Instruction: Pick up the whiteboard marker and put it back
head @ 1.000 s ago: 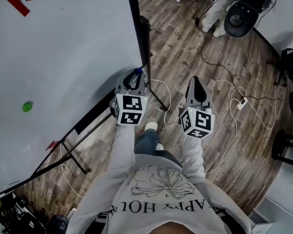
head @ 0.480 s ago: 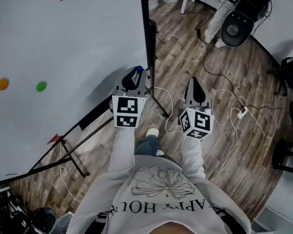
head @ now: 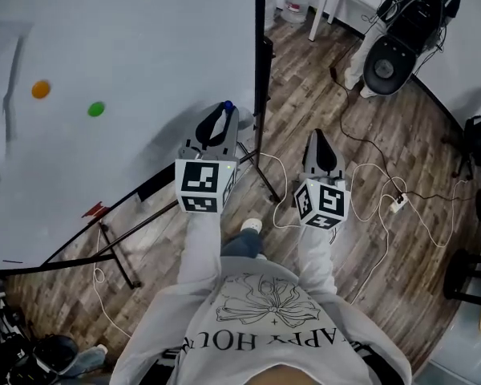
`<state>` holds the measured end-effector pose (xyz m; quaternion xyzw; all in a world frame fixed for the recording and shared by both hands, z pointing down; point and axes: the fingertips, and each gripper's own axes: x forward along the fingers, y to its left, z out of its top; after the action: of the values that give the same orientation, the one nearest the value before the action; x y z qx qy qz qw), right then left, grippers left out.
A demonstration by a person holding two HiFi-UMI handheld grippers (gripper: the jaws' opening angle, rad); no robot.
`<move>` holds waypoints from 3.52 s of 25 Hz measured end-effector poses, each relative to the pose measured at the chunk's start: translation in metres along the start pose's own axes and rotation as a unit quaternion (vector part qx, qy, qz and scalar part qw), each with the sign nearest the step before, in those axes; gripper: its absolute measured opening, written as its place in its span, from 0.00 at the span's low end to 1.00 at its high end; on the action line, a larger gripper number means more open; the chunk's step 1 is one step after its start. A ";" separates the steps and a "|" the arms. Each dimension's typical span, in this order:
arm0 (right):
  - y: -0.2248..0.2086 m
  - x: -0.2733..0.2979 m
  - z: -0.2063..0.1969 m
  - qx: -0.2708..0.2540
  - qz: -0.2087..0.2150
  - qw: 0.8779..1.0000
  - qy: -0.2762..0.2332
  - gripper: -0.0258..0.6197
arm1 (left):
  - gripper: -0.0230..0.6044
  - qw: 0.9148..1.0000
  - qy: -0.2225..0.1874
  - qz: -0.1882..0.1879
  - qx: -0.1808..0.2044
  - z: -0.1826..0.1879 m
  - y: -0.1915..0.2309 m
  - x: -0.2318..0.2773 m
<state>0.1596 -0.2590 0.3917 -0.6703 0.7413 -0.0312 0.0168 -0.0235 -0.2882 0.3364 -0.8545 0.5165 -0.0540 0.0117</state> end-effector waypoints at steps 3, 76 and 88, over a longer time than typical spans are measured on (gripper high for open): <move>0.010 -0.007 0.003 0.001 0.013 1.000 -0.004 0.04 | 0.15 1.000 -0.003 0.017 0.003 0.003 0.007 -0.018; 0.009 0.019 -0.075 0.002 0.016 0.996 0.084 0.04 | 0.22 0.898 0.395 0.032 0.189 -0.296 0.029 0.023; 0.019 0.012 -0.052 -0.002 0.030 0.998 0.058 0.04 | 0.23 0.935 0.316 0.048 0.154 -0.225 0.020 0.016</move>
<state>0.1364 -0.2676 0.4429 -0.6448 0.7609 -0.0684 -0.0263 -0.0572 -0.3031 0.5602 -0.7554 0.5190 -0.3997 -0.0178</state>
